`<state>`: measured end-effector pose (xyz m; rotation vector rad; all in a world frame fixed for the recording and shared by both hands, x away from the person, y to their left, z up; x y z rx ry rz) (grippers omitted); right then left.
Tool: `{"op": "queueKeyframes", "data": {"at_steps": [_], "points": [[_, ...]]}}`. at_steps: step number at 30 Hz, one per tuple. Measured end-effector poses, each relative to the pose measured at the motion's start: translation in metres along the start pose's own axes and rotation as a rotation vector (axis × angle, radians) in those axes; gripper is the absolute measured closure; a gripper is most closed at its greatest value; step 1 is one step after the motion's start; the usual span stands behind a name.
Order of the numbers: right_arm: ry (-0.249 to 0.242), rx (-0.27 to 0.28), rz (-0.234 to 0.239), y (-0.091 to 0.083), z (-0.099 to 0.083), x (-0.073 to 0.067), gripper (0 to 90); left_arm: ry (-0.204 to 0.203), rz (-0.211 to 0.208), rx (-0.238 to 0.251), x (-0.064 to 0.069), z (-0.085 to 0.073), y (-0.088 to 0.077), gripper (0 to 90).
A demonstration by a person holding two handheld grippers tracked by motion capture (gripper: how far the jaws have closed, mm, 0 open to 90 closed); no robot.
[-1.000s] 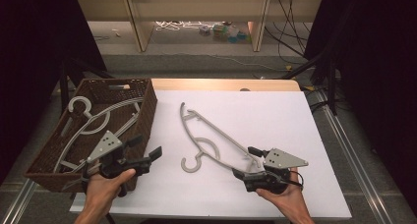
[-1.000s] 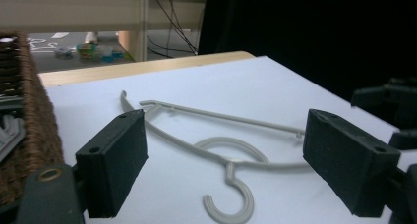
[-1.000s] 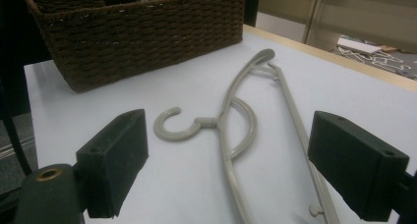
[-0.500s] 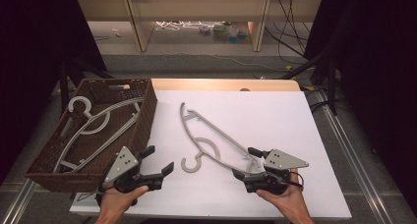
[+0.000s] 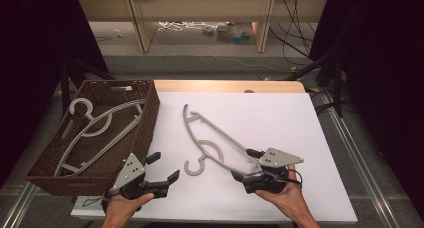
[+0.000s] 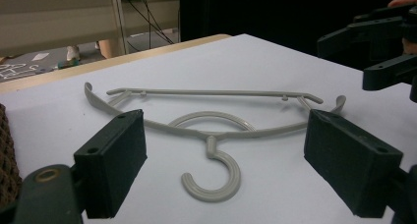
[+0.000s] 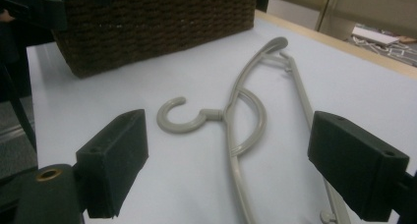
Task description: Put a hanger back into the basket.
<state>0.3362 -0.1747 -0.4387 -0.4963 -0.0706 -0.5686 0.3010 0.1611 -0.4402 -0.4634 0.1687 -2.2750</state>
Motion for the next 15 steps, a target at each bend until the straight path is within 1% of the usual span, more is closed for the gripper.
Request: {"op": "queueKeyframes", "data": {"at_steps": [1,2,3,5,6,7,8,9,12,13,14,15], "points": [[-0.004,-0.057,0.034,0.007,0.002,0.001,16.3,0.011,0.007,-0.009,0.000,-0.001,-0.001,15.9],[-0.004,-0.057,0.034,0.007,0.002,0.001,16.3,0.012,0.006,-0.005,0.000,-0.001,0.000,15.9],[-0.018,-0.100,0.056,0.016,0.004,0.002,16.5,0.010,0.005,-0.002,0.000,-0.001,0.000,15.9],[-0.014,-0.155,0.087,0.026,0.004,0.003,16.6,0.010,0.004,-0.001,0.001,-0.001,0.000,15.9],[-0.019,-0.185,0.104,0.031,0.004,0.004,16.6,0.013,0.002,-0.010,0.000,-0.002,0.000,15.9],[-0.017,-0.216,0.111,0.036,0.003,0.004,16.9,0.012,-0.010,-0.004,0.000,-0.002,0.001,15.9],[-0.030,-0.238,0.120,0.041,0.003,0.005,18.3,0.013,-0.010,-0.005,0.000,-0.002,0.001,15.9],[-0.032,-0.253,0.120,0.045,0.003,0.006,20.0,0.015,-0.003,-0.010,0.000,-0.002,0.000,15.9],[-0.034,-0.321,0.154,0.057,0.001,0.009,20.5,0.011,-0.006,-0.007,-0.001,-0.002,0.000,15.9],[-0.034,-0.321,0.154,0.057,0.001,0.009,20.5,0.011,-0.006,-0.007,-0.001,-0.002,0.000,15.9],[-0.039,-0.329,0.158,0.062,0.000,0.009,21.8,0.013,-0.005,-0.006,-0.001,-0.002,0.000,15.9],[-0.044,-0.368,0.173,0.066,-0.001,0.012,24.8,0.009,-0.014,0.000,-0.001,-0.002,0.001,15.9]]}}
Point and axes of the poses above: each handheld gripper's, and its own axes: y roughly forward along the jaws, z roughly out of its top, x roughly to its right, the point moved 2 cm from there along y, roughly forward along the jaws, and after that the axes turned 12 degrees about -y, right-handed, at the moved point
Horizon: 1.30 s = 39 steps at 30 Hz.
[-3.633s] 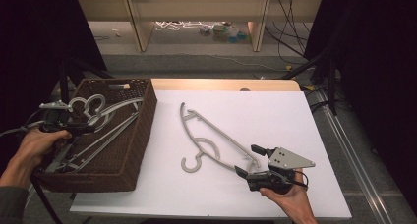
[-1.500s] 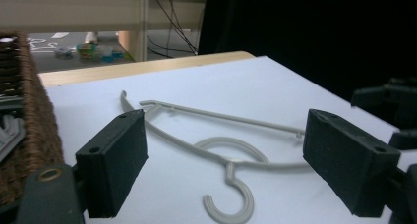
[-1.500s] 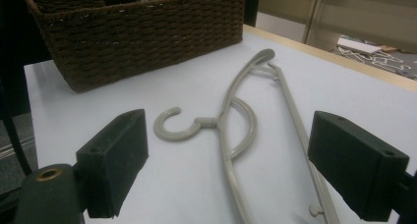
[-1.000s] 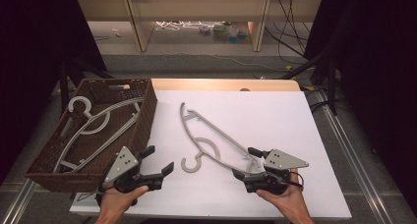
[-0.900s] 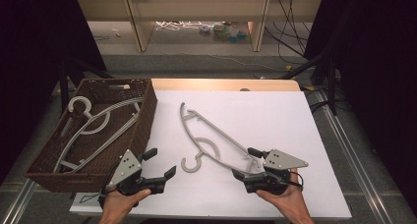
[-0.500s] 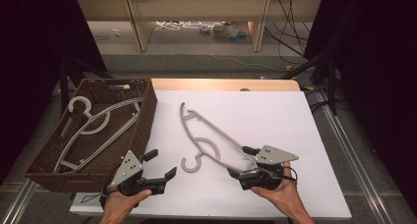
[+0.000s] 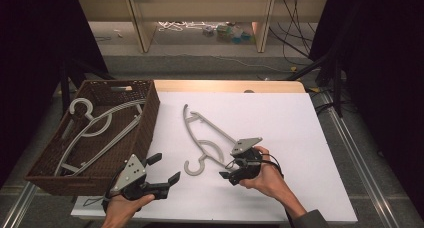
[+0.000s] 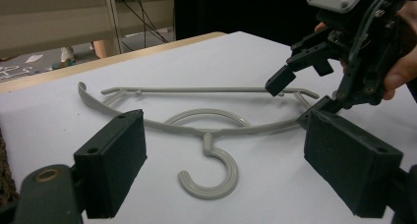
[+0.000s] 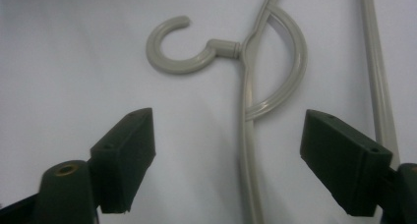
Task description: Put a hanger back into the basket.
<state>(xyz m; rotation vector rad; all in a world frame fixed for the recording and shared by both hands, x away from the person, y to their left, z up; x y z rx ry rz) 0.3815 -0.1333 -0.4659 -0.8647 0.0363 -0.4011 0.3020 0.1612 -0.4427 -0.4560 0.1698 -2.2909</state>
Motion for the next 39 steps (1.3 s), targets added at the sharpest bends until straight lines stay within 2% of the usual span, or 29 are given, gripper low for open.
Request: {"op": "queueKeyframes", "data": {"at_steps": [4,7,9,15,18,19,21,25,29,31,32,34,36,37,39], "points": [[-0.003,-0.041,0.015,0.007,0.000,0.004,26.7,-0.002,0.008,-0.002,0.000,0.000,0.000,15.9],[-0.015,-0.093,0.051,0.014,0.000,0.006,35.0,0.003,0.009,0.002,0.000,0.001,-0.001,15.9],[-0.014,-0.108,0.047,0.016,0.001,0.007,36.5,0.002,0.005,0.009,0.000,0.001,-0.001,15.9],[0.030,-0.191,0.085,0.028,0.006,0.014,50.9,-0.007,-0.004,0.024,-0.001,0.002,0.000,15.9],[0.037,-0.224,0.101,0.033,0.006,0.016,58.0,0.000,-0.005,0.023,-0.001,0.002,-0.001,15.9],[0.040,-0.238,0.104,0.034,0.006,0.017,59.2,0.001,0.006,0.018,-0.001,0.002,-0.002,15.9],[0.045,-0.251,0.102,0.034,0.007,0.017,62.7,0.001,0.006,0.019,-0.002,0.003,-0.002,15.9],[0.020,-0.280,0.081,0.036,0.009,0.018,68.7,0.003,0.005,0.019,-0.001,0.003,-0.002,15.9],[0.012,-0.288,0.082,0.036,0.010,0.019,70.1,-0.005,-0.004,0.023,-0.001,0.002,-0.001,15.9],[0.025,-0.297,0.080,0.036,0.011,0.019,71.0,0.012,0.002,0.015,-0.002,0.003,-0.002,16.0],[0.025,-0.308,0.085,0.037,0.012,0.020,71.3,-0.006,-0.005,0.026,-0.001,0.002,0.000,16.0],[0.026,-0.320,0.084,0.038,0.013,0.020,71.5,0.000,-0.004,0.024,-0.001,0.002,-0.001,16.0],[0.011,-0.334,0.084,0.038,0.015,0.020,72.0,0.006,-0.006,0.024,-0.002,0.002,-0.001,16.0],[0.013,-0.337,0.086,0.039,0.015,0.020,72.5,-0.014,-0.003,0.028,-0.001,0.002,0.000,15.9],[0.009,-0.347,0.093,0.039,0.016,0.022,76.6,0.007,0.005,0.019,-0.001,0.003,-0.002,16.0]]}}
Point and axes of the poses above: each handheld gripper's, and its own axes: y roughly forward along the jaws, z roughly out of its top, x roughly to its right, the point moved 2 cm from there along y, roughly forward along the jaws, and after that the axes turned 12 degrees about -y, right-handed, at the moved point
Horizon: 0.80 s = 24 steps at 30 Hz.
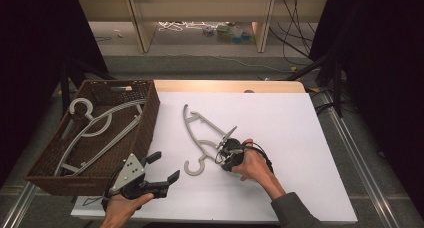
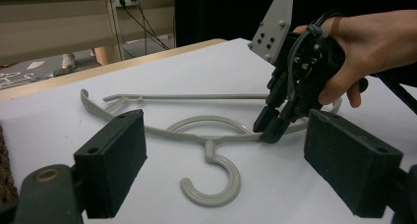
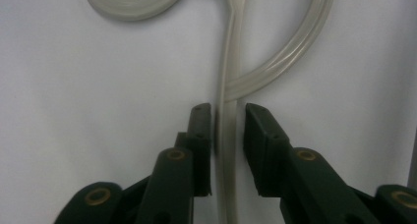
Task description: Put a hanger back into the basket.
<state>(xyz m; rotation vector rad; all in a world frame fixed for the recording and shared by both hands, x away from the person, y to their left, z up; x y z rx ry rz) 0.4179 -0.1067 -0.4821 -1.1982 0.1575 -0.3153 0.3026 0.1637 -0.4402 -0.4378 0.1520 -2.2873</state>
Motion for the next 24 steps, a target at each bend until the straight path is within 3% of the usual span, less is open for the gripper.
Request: {"op": "queueKeyframes", "data": {"at_steps": [3,4,5,18,19,21,24], "points": [[-0.008,-0.008,-0.002,0.000,0.001,0.001,81.5,-0.010,0.000,0.003,0.001,0.000,0.000,16.0],[-0.008,-0.008,-0.002,0.000,0.001,0.001,81.5,0.003,-0.001,0.000,0.000,0.000,0.000,16.0],[-0.029,-0.018,-0.012,0.000,0.002,0.000,81.7,-0.010,-0.001,-0.002,0.001,0.000,0.000,16.0],[-0.159,-0.028,0.009,-0.011,-0.003,-0.006,82.3,0.058,0.005,-0.007,0.001,0.002,0.004,17.9],[-0.193,-0.026,0.018,-0.015,-0.004,-0.009,82.3,0.091,0.013,-0.018,0.002,0.003,0.007,19.7],[-0.201,-0.035,0.019,-0.019,-0.005,-0.011,82.3,0.100,0.018,-0.031,0.003,0.004,0.007,20.5],[-0.227,0.002,0.030,-0.032,-0.009,-0.016,82.4,0.138,0.022,-0.055,0.005,0.006,0.015,21.5]]}}
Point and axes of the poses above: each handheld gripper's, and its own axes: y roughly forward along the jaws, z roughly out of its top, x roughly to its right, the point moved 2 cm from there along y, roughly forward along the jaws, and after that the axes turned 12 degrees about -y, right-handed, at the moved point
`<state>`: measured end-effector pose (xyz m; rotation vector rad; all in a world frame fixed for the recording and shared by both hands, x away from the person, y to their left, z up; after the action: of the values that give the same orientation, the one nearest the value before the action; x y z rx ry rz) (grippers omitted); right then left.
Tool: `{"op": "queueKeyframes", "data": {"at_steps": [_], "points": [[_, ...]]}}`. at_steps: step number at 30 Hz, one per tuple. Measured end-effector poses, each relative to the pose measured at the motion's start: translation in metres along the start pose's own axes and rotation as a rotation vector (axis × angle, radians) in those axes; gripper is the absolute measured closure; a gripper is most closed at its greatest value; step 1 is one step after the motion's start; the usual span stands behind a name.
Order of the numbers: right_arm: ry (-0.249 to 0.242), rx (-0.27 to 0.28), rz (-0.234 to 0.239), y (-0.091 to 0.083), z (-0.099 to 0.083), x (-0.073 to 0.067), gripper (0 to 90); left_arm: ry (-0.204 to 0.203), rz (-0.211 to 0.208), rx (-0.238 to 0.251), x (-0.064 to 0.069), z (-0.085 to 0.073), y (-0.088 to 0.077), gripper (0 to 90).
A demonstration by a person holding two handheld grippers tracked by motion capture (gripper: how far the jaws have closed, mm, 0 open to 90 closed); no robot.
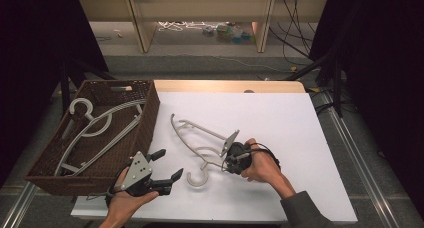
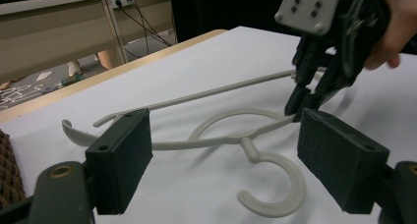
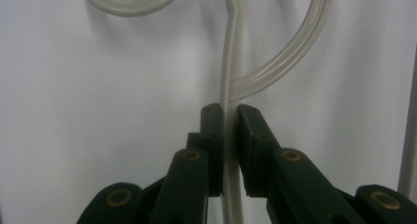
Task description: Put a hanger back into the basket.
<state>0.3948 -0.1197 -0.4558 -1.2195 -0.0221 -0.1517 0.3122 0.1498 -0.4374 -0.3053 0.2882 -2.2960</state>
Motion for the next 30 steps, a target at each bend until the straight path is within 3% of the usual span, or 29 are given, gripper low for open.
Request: {"op": "queueKeyframes", "data": {"at_steps": [4,6,12,15,17,18,21,23,24,29,30], "points": [[-0.010,0.023,0.001,-0.009,-0.001,-0.005,82.4,0.034,0.010,-0.039,0.000,0.002,0.007,22.7],[-0.029,0.037,0.004,-0.015,-0.002,-0.008,82.3,0.074,0.021,-0.062,0.000,0.003,0.011,23.1],[-0.054,0.060,0.024,-0.028,-0.002,-0.020,82.4,0.142,0.018,-0.140,0.000,0.004,0.025,24.9],[-0.065,0.065,0.036,-0.030,-0.001,-0.024,82.3,0.161,0.020,-0.168,0.000,0.004,0.032,25.3],[-0.079,0.072,0.043,-0.031,0.000,-0.027,82.3,0.192,0.014,-0.185,0.000,0.003,0.036,26.8],[-0.090,0.073,0.054,-0.033,-0.001,-0.030,82.4,0.250,0.006,-0.225,0.001,0.003,0.038,28.8],[-0.098,0.074,0.061,-0.034,-0.001,-0.032,82.4,0.252,-0.011,-0.244,0.003,0.002,0.040,28.6],[-0.100,0.076,0.050,-0.036,-0.003,-0.033,82.4,0.295,-0.023,-0.268,0.005,0.000,0.043,29.8],[-0.097,0.076,0.067,-0.037,-0.003,-0.034,82.3,0.300,-0.032,-0.274,0.006,-0.001,0.044,29.6],[-0.100,0.078,0.068,-0.040,-0.005,-0.037,82.3,0.339,-0.026,-0.296,0.005,-0.002,0.046,30.0],[-0.119,0.074,0.060,-0.041,-0.006,-0.036,82.3,0.349,-0.024,-0.294,0.005,-0.002,0.046,30.3]]}}
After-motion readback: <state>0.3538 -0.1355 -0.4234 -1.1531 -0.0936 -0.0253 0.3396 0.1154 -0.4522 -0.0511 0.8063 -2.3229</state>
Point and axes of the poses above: each handheld gripper's, and its own axes: y roughly forward along the jaws, z roughly out of its top, x roughly to its right, the point moved 2 cm from there along y, roughly forward along the jaws, and after that the axes turned 12 degrees about -y, right-handed, at the moved point
